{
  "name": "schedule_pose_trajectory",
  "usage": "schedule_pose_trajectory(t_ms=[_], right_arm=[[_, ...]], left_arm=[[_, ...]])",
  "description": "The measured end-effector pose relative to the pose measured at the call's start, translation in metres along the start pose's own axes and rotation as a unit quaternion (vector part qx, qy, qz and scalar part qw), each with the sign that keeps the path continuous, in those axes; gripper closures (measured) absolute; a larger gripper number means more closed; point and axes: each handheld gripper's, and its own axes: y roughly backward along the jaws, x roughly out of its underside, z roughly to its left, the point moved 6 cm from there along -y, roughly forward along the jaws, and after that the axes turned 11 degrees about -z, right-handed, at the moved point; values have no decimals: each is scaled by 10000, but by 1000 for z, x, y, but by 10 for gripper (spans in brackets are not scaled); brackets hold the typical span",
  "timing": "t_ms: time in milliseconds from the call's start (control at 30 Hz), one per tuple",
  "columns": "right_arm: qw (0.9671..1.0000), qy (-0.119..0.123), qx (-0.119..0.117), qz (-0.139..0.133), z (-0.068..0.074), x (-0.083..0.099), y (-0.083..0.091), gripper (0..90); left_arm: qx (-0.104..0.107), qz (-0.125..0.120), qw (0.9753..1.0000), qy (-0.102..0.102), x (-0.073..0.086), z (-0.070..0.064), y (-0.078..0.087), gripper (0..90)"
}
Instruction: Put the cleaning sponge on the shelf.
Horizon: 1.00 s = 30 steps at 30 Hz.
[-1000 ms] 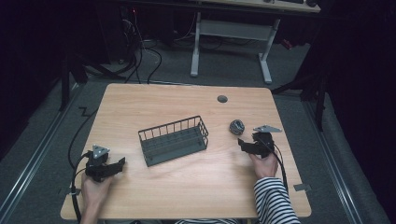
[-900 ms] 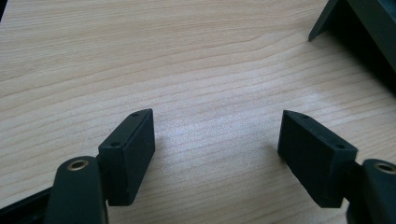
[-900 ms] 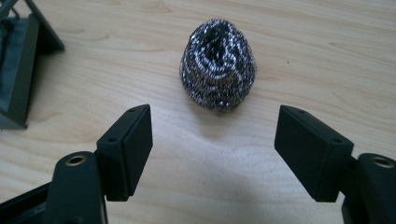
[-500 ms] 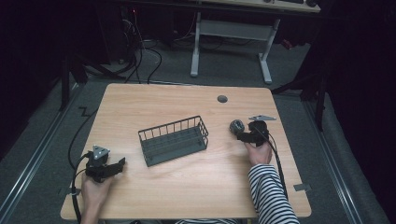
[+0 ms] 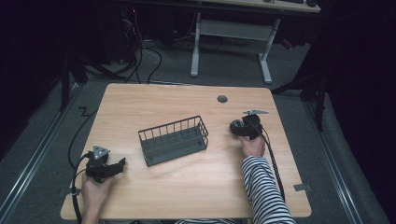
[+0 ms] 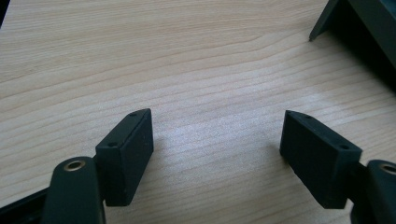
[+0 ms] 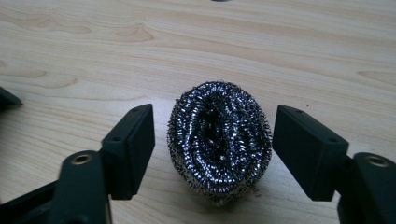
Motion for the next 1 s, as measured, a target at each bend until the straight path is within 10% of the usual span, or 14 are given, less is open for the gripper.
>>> schedule_pose_trajectory(t_ms=[467, 1000], right_arm=[[9998, 172, -99, 101, -2, 2, 6, 470], [9927, 529, -1009, -389, 37, -25, 56, 476]], left_arm=[[11, 16, 10000, -37, 1, -1, 1, 251], [26, 15, 10000, -41, 1, -2, 1, 247]])
